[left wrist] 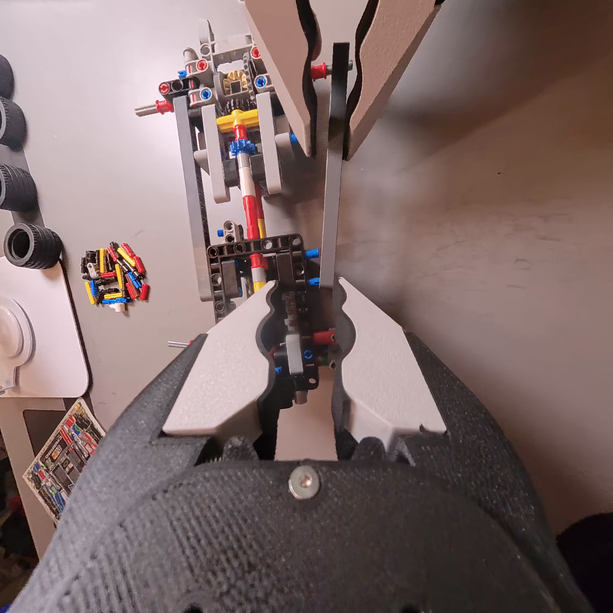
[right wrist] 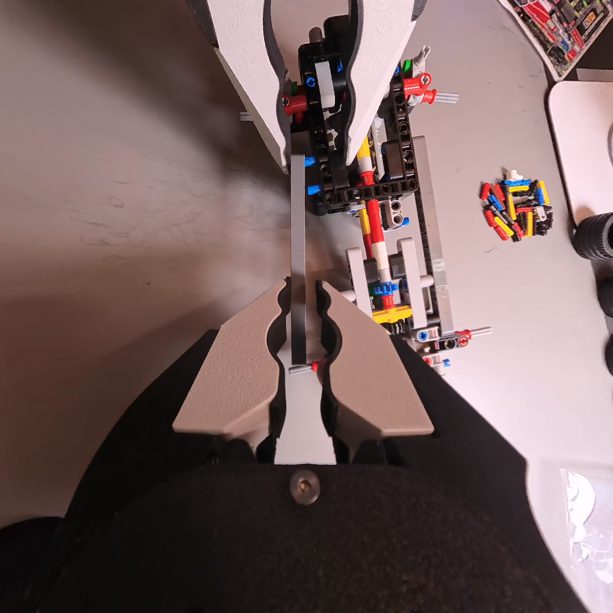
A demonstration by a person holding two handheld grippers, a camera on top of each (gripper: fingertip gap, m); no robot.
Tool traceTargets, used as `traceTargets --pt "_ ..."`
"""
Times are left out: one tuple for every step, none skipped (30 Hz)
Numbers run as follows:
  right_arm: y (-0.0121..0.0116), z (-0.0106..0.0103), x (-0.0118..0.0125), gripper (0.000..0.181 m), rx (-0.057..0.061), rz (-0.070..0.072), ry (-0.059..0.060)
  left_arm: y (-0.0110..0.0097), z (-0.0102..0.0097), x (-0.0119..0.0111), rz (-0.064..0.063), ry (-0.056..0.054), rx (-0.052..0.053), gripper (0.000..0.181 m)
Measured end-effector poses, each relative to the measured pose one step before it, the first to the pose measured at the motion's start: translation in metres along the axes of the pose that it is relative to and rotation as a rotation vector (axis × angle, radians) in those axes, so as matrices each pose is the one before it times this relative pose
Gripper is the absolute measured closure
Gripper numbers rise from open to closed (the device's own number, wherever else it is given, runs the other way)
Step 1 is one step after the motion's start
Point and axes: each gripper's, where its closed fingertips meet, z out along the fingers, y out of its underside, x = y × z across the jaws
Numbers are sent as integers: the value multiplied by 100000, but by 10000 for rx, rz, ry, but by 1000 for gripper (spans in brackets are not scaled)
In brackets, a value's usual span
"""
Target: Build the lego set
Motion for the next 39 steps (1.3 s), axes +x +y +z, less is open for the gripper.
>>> traceTargets --pt "-16 -45 68 169 24 -149 135 -21 -27 50 -29 -1 -34 151" --pt "-78 -91 0 169 48 -168 106 -16 -25 41 -58 31 -17 151" --pt "-86 -120 51 169 44 -187 136 -28 -33 29 -74 32 11 151" --pt "-77 -134 78 168 59 -236 161 -26 -27 -16 -66 17 28 151" --pt "3 -133 89 167 21 -225 161 -50 -32 -13 -59 14 30 152" --pt "61 -116 214 164 8 -171 215 -28 -16 -3 -36 16 10 152" --pt "115 -104 307 159 18 -108 241 -3 -2 -8 -12 8 -11 151" --pt "182 -70 166 156 5 -58 115 21 10 4 3 0 -30 151" --pt "119 -42 324 151 27 48 158 35 12 11 3 2 -43 151" --pt "109 -19 288 146 8 110 89 7 1 2 -20 5 -28 151" --pt "185 10 155 143 -65 104 -14 -4 5 7 -18 5 -13 151" --pt "253 29 171 140 -109 57 8 9 2 -1 9 -7 -9 151" --pt "235 49 216 139 -92 23 58 23 3 7 12 -10 -1 151" --pt "287 63 52 139 -112 18 -33 47 3 28 6 2 -9 151" --pt "323 98 -25 139 -109 38 -108 50 -4 52 15 10 -9 151" --pt "123 33 63 138 32 57 -70 9 -17 22 13 -11 20 151" --pt "31 -44 57 138 61 97 -117 22 -22 7 0 2 10 151" --pt "62 -22 8 138 22 144 -166 19 -8 -7 10 -1 7 151" --pt "65 -23 -8 138 19 78 -163 4 1 -45 17 -22 24 151" --pt "91 -33 -25 138 26 23 -147 8 8 -24 20 -10 18 151" --pt "133 -42 -7 138 6 -64 -118 30 3 -8 24 -7 -1 151" --pt "24 -41 -47 138 99 -135 -103 17 4 0 24 -11 -3 151" --pt "35 -26 8 138 97 -107 -89 -7 -11 17 34 -3 11 151" --pt "51 -29 -16 138 46 -32 -121 -63 -27 8 26 -8 32 151" --pt "75 -37 17 138 -10 -2 -112 -83 -25 5 9 -10 43 151" --pt "30 -22 7 139 -17 -19 -89 -49 -11 9 -7 2 27 151" --pt "1 -12 7 139 -25 -32 -68 -14 7 10 -18 -2 10 151" --pt "-7 -25 -42 140 -21 -27 -71 38 32 3 -29 -3 -5 151" --pt "-42 -39 -61 141 1 -40 -55 85 49 5 -46 1 -19 151" --pt "-28 -62 -89 143 -3 -28 -43 123 67 -10 -49 -7 -26 151" --pt "187 -39 -18 146 -118 -26 30 79 18 -37 -63 -13 4 151" --pt "156 20 91 146 -52 -72 121 37 -20 -40 -75 2 28 151" --pt "77 65 -23 146 18 -26 46 27 -12 -6 -27 8 28 151" --pt "27 78 -126 146 30 50 -47 10 3 -15 23 -10 11 151" --pt "15 77 -40 146 13 46 -31 14 3 -25 40 -25 -13 151" --pt "18 52 30 147 0 -14 14 10 0 -38 38 -21 -16 151" --pt "14 48 46 149 -4 -30 8 4 6 -14 14 -12 1 151" --pt "12 42 7 149 5 -2 -20 4 -11 -5 -7 -3 21 151" --pt "12 30 -13 149 26 -17 -33 -8 -5 21 -13 11 44 151"
